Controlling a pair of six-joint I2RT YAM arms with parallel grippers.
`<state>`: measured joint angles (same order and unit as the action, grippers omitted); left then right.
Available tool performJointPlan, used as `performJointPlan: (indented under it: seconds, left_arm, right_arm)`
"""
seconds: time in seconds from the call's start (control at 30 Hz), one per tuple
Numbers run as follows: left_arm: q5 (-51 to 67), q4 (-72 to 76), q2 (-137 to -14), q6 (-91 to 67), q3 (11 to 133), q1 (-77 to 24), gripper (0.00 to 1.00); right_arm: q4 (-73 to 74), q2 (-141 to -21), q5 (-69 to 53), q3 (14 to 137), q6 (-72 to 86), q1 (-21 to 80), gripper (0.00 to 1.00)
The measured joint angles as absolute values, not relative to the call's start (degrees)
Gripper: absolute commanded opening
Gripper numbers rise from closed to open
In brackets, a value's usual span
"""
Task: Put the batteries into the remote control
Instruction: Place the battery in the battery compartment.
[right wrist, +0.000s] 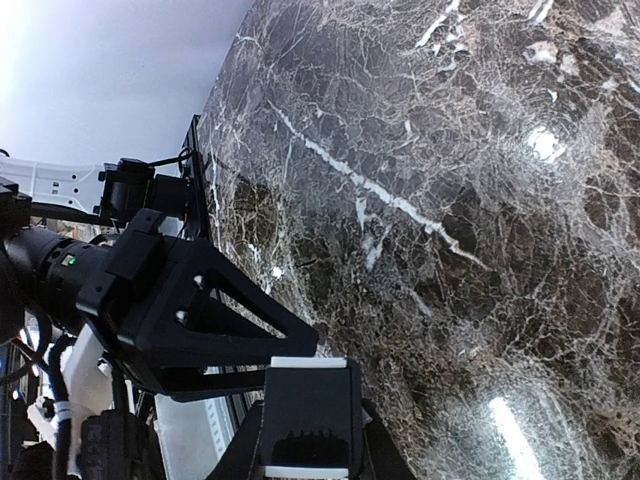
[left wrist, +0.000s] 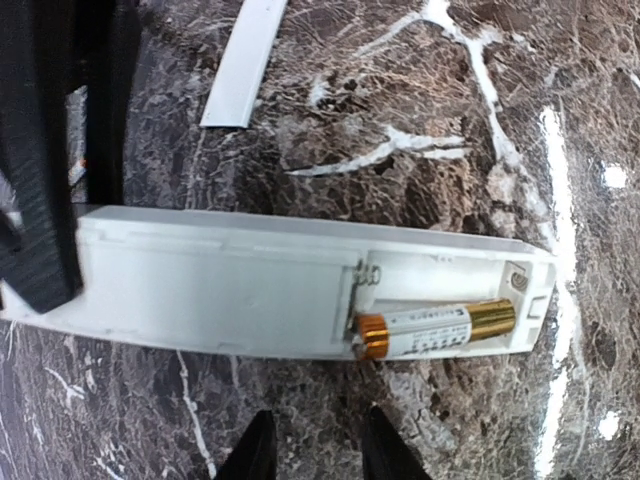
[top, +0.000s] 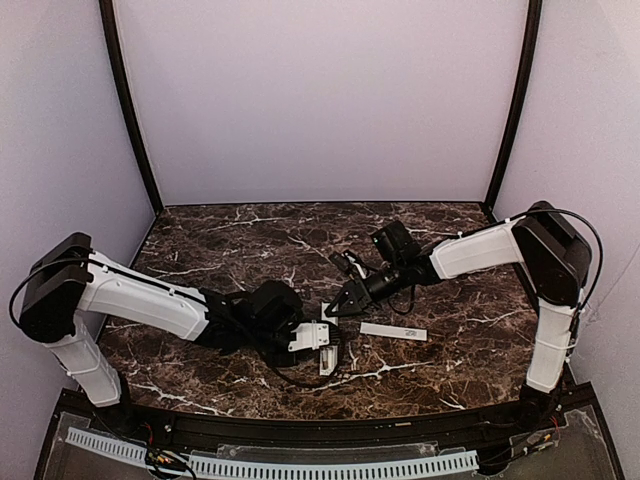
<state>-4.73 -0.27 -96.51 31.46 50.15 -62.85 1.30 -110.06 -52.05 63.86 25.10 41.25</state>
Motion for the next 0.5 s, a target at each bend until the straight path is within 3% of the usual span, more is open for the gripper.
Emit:
performJointPlan:
  seconds: [0.23,0.5]
  left_arm:
    - [-5.4,6.8,-86.4,28.0,42.5,-62.1,0.46]
    - [1.0,16.5,-81.5,25.8,36.3,-61.9,0.46]
  right_arm:
    - [1.3,-110.1,-51.9,63.9,24.7,41.3,0.0]
    - [1.3,-110.1,-51.8,63.9,24.7,41.3,0.0]
